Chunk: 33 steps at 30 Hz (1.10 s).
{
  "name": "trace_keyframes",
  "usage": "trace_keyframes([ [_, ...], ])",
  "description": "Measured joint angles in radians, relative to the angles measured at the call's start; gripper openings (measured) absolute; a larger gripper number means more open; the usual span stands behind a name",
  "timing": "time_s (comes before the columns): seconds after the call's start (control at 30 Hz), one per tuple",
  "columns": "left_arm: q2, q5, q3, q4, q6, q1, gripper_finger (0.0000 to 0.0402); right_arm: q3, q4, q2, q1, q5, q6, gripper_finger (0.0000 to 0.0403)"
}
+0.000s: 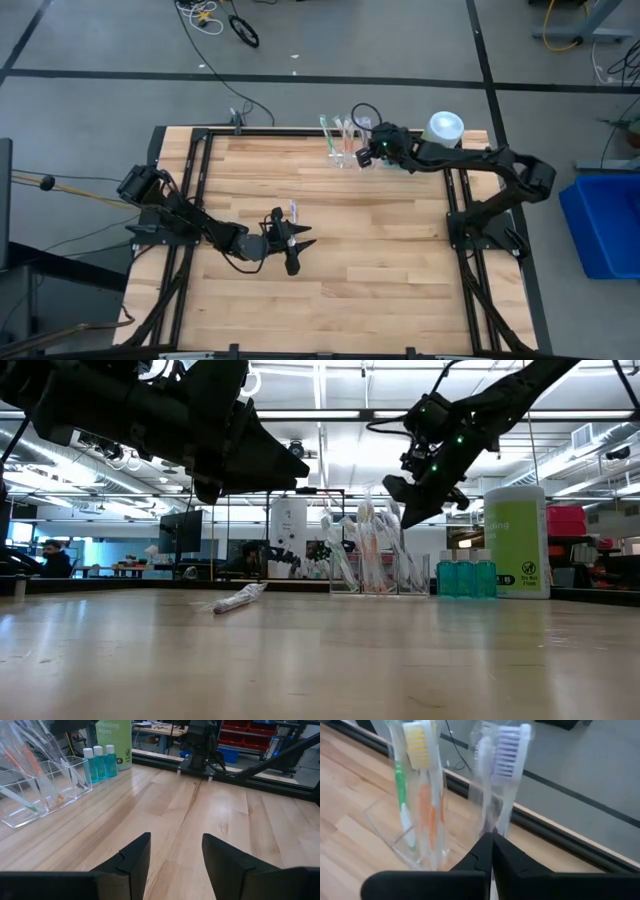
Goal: Pick & Place toothbrushing station
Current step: Put the purple toothbrush into the right section of the transparent organizer
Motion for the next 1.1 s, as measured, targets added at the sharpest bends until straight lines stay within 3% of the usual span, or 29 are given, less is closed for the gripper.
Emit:
trace_keyframes([
  [0.23,0.0,0.0,0.0,-0.001,0.0,0.0,0.0176,0.0,-0.009,0.02,0.0,-0.046,0.001,0.0006],
  [0.4,0.0,0.0,0.0,0.0,0.0,0.0,0.0176,-0.001,-0.02,-0.038,0.001,-0.06,0.018,0.0021],
  [0.53,0.0,0.0,0.0,-0.001,0.0,0.0,0.0176,0.0,-0.017,-0.085,0.001,-0.075,0.031,0.0057],
  [0.7,0.0,0.002,0.0,-0.001,-0.001,0.0,0.0176,0.0,0.027,-0.094,-0.013,-0.075,0.018,0.0132],
  [0.87,0.0,0.003,0.0,-0.001,-0.002,0.0,0.0176,-0.001,0.11,-0.064,-0.014,0.008,-0.022,0.0184],
  [0.97,0.0,0.004,0.0,-0.002,-0.004,0.0,0.0176,0.001,0.157,-0.03,-0.021,-0.014,-0.03,0.0177],
  [1.1,0.0,0.004,0.0,-0.006,-0.01,0.0,0.0176,0.0,0.172,0.023,-0.026,0.02,-0.029,0.014],
])
